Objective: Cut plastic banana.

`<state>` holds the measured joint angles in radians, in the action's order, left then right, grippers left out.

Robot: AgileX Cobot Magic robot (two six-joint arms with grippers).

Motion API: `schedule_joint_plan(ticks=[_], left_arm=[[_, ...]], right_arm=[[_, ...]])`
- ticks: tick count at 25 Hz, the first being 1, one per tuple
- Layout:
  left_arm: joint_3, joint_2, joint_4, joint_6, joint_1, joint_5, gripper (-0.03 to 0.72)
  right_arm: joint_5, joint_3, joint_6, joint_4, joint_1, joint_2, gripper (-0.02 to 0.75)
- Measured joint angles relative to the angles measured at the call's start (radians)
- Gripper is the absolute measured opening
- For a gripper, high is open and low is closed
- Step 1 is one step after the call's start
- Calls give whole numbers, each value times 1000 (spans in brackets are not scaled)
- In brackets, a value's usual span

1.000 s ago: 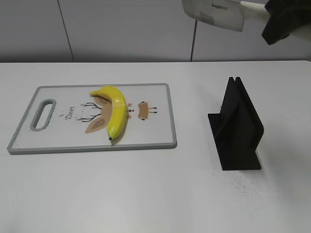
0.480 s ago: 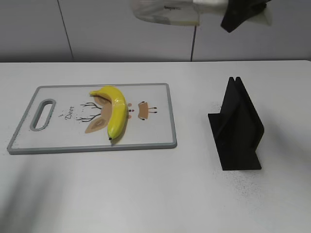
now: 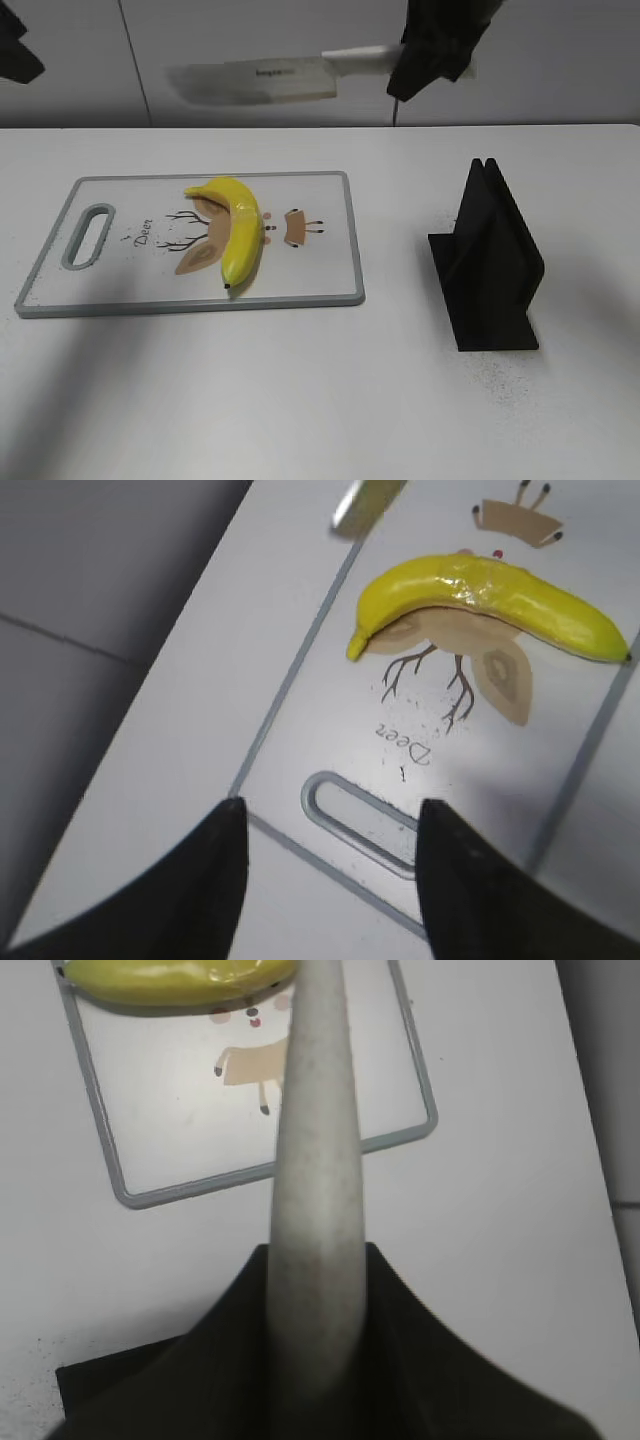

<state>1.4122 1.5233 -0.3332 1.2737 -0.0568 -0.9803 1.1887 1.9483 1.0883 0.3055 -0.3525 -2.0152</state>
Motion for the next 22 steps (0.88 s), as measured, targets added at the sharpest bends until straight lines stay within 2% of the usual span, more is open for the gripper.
schedule_joint_plan(ticks=[3,6,10,18,22], left_arm=[[34,60,-37,158,-35,-3,525],[39,118,-66,243,-75,-8,525],[40,201,-75,281,-109,18,525],[59,305,-118,309,-112,92,524],[69,323,-150,310,-112,102,469]], right_arm=[[-2,5,69,8,-14,-53,164],[-18,5,107,41,-23,-90,164],[-34,15,129,94,-26,-112,164],[-35,18,201,139,-26,-136,164],[-50,18,216,147,-26,-139,164]])
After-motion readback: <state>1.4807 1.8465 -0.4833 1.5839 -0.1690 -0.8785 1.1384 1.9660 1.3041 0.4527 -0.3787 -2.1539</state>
